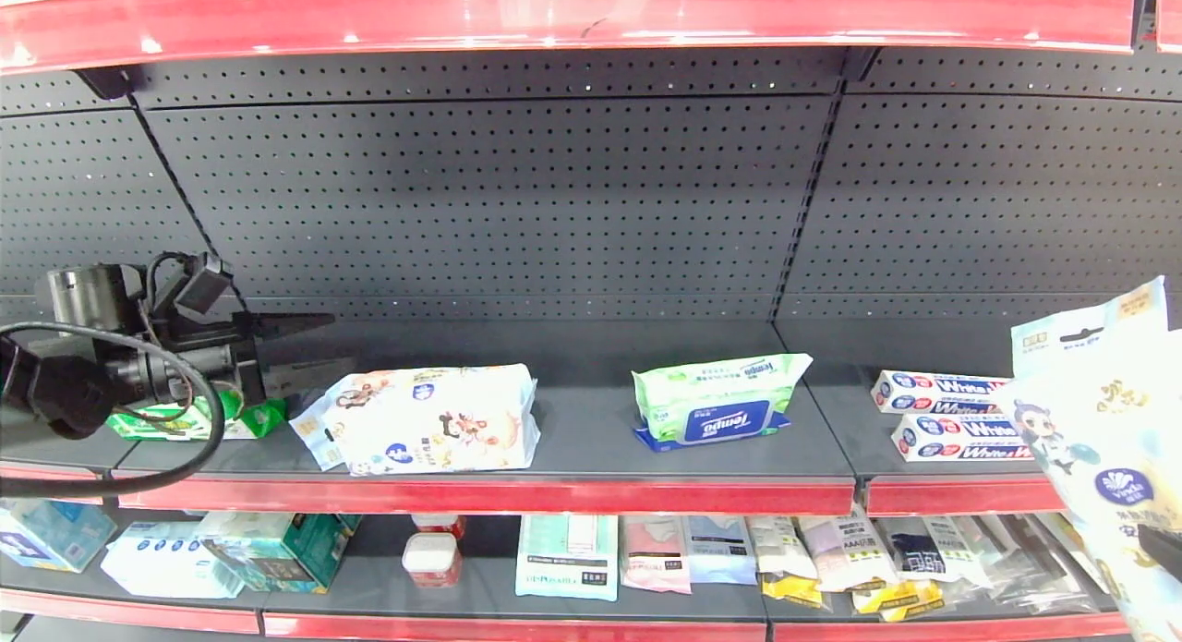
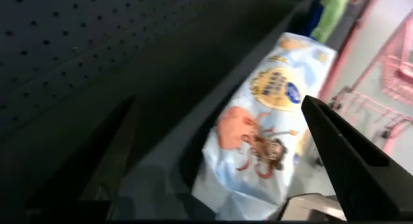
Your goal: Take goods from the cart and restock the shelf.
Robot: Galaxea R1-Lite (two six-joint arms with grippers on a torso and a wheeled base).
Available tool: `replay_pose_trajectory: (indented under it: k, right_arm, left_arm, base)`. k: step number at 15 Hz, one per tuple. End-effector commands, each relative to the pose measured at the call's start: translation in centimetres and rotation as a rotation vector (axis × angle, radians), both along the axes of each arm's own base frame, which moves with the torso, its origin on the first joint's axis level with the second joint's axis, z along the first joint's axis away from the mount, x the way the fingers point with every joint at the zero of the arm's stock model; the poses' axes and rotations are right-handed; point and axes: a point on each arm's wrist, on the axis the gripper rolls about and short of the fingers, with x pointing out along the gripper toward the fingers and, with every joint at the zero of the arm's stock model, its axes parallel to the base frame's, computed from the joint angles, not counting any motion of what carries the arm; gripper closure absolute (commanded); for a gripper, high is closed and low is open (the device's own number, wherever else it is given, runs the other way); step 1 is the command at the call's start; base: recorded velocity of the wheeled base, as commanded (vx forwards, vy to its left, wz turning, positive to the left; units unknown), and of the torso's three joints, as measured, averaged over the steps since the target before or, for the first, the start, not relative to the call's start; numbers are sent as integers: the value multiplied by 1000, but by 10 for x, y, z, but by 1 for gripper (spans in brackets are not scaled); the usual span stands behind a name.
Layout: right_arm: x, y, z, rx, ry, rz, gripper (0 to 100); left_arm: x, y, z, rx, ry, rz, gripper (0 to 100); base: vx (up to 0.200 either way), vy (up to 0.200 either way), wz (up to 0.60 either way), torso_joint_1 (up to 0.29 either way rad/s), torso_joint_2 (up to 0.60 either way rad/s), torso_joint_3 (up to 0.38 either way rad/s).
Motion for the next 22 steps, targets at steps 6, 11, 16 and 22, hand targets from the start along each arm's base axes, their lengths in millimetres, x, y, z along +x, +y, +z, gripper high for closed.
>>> replay_pose_trajectory:
  k: [6, 11, 16, 22]
  right_arm:
    - [-1, 0, 0, 1, -3, 1, 100]
    - [-2, 0, 1, 5, -14, 7, 100]
    - [-3, 1, 0, 12, -14, 20, 100]
    - [-6, 2, 3, 10, -38, 51, 100]
  left_arm:
    - [35, -14, 2, -100, -90, 596, 0]
    - [13, -37, -8, -140, -65, 707, 0]
    - [-26, -41, 21, -176, -79, 745, 0]
    - [-124, -56, 30, -163, -52, 734, 0]
  base:
    - [0, 0, 0, 0, 0, 0]
    - [0, 0, 0, 0, 0, 0]
    - [0, 0, 0, 0, 0, 0]
    - [0, 0, 0, 0, 0, 0]
